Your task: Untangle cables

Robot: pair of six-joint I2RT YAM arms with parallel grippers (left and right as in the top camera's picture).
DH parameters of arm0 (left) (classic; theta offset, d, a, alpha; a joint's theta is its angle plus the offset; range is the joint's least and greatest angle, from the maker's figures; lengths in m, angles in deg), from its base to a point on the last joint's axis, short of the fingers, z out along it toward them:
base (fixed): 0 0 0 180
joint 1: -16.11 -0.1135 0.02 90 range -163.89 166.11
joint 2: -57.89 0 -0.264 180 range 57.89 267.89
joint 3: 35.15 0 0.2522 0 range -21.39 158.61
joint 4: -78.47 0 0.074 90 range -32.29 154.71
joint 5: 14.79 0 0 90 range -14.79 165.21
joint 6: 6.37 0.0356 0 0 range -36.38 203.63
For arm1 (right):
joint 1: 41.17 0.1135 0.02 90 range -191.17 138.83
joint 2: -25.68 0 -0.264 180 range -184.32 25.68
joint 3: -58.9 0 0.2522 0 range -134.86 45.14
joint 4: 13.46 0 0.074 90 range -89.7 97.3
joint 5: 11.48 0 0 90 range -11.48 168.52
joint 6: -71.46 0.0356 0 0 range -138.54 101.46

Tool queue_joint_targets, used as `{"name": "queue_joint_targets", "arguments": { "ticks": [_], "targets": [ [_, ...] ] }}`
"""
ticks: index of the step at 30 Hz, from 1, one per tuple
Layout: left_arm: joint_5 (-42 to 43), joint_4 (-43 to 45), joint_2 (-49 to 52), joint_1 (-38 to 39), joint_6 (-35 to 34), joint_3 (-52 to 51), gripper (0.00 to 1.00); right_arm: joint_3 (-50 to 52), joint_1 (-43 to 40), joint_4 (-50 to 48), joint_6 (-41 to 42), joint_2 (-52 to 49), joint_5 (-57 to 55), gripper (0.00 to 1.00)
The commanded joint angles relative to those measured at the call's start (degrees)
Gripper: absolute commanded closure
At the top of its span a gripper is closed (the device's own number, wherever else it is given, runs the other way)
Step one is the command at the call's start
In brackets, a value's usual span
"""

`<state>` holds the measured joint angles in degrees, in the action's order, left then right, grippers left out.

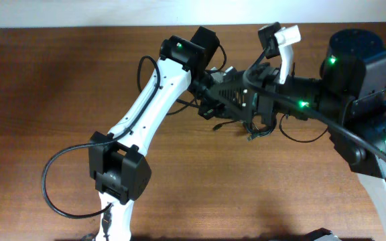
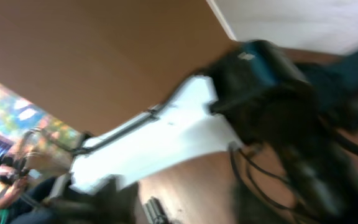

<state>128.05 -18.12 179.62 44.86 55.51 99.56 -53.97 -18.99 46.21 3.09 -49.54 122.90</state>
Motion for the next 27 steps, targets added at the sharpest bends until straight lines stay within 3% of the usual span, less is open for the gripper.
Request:
{"name": "queue_joint_targets", "arguments": {
  "ticks": [1, 6, 14, 20, 27],
  "targets": [
    [-10.38, -0.83, -0.48, -0.42, 1.05, 2.21, 1.0, -0.17, -0.63, 1.95, -0.17, -0.09, -8.98, 0.01],
    [-20.52, -5.53, -0.59, -0.42, 3.63, 9.92, 1.0, -0.17, -7.87, 5.81, 2.86, -0.11, -9.09, 0.01],
    [-33.64, -13.2, -0.57, -0.42, 5.55, 30.45, 1.0, -0.17, -23.54, 19.3, 0.57, -0.17, -9.18, 0.02],
    [-34.45, -13.9, -0.9, -0.42, 6.8, 40.17, 1.0, -0.13, -26.01, 25.29, -0.63, -0.17, -18.86, 0.01],
    [-34.45, -13.68, -1.16, -0.37, 8.52, 44.61, 1.0, 1.62, -26.01, 25.53, -0.66, -1.22, -19.61, 0.01]
  ]
}}
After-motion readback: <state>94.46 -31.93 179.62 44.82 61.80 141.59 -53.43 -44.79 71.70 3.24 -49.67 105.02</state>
